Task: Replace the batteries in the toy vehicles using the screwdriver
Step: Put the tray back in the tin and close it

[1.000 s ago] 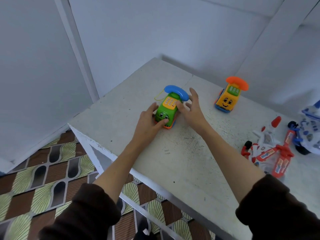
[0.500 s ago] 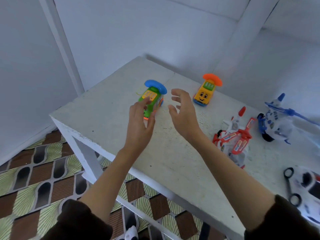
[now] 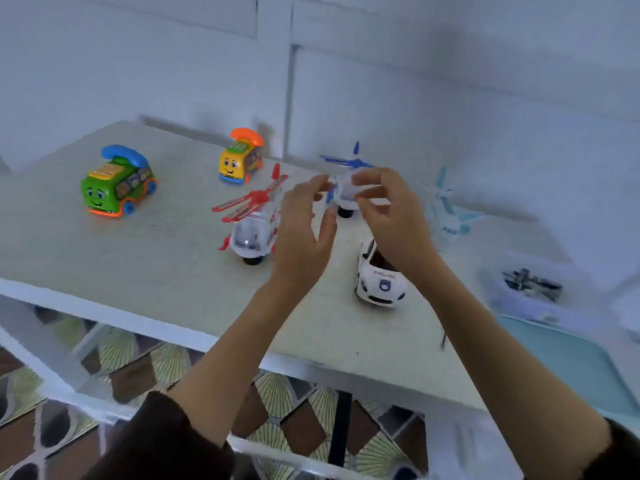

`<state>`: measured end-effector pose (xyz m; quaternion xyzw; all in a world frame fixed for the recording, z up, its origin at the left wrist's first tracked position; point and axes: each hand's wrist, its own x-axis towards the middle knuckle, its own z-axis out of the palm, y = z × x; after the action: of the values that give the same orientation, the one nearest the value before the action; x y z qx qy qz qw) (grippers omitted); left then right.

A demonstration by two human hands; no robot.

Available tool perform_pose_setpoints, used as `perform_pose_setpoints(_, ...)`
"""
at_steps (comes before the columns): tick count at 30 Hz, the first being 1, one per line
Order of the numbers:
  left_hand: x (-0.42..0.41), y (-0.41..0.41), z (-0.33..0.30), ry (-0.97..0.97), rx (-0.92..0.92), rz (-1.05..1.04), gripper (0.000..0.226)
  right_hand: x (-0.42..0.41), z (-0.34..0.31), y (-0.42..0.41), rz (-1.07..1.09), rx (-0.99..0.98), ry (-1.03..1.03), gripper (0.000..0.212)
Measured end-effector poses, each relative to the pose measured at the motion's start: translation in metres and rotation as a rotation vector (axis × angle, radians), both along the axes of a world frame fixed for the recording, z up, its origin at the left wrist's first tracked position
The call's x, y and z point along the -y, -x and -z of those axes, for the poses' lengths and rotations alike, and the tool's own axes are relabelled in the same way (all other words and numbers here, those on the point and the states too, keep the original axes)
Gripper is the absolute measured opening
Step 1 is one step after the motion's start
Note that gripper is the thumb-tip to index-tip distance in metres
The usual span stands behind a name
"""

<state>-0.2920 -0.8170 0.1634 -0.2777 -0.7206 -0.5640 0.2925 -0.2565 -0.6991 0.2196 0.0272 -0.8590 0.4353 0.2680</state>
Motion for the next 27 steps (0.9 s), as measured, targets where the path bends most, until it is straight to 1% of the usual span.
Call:
perform_pose_setpoints(5,-0.095,-0.056,0.014,0.024,0.051,0.162,0.038,-0.114,0.024,-0.077,0.164,0.088,-0.067,0.027)
perform_pose_setpoints(9,-0.139,-0.088,0.034,0.121,0.125,0.252,0.038,-0.169,0.043,-0.108,0.149,0.286,-0.177,0.025)
perform_pose_setpoints(11,-0.149,-0.096,0.048,0.178,0.155,0.273,0.038,-0.185,0.056,-0.109,0.109,0.37,-0.248,0.031)
perform_pose_setpoints(13,-0.153,-0.097,0.059,0.228,0.174,0.289,0.038,-0.194,0.072,-0.102,0.052,0.409,-0.343,0.037)
perform_pose_setpoints(18,-0.159,-0.079,0.064,0.277,0.209,0.272,0.036,-0.202,0.101,-0.085,-0.064,0.577,-0.71,0.052)
perform_pose_setpoints(19,-0.163,-0.076,0.063,0.273,0.213,0.267,0.035,-0.203,0.102,-0.084,-0.086,0.593,-0.77,0.05)
perform_pose_setpoints(22,-0.176,-0.067,0.057,0.235,0.217,0.263,0.035,-0.207,0.101,-0.078,-0.137,0.561,-0.938,0.033)
perform_pose_setpoints(24,-0.182,-0.061,0.054,0.209,0.214,0.254,0.035,-0.211,0.098,-0.071,-0.151,0.535,-0.974,0.025)
perform_pose_setpoints(27,-0.183,-0.053,0.048,0.156,0.211,0.204,0.035,-0.214,0.093,-0.06,-0.136,0.464,-0.948,0.022)
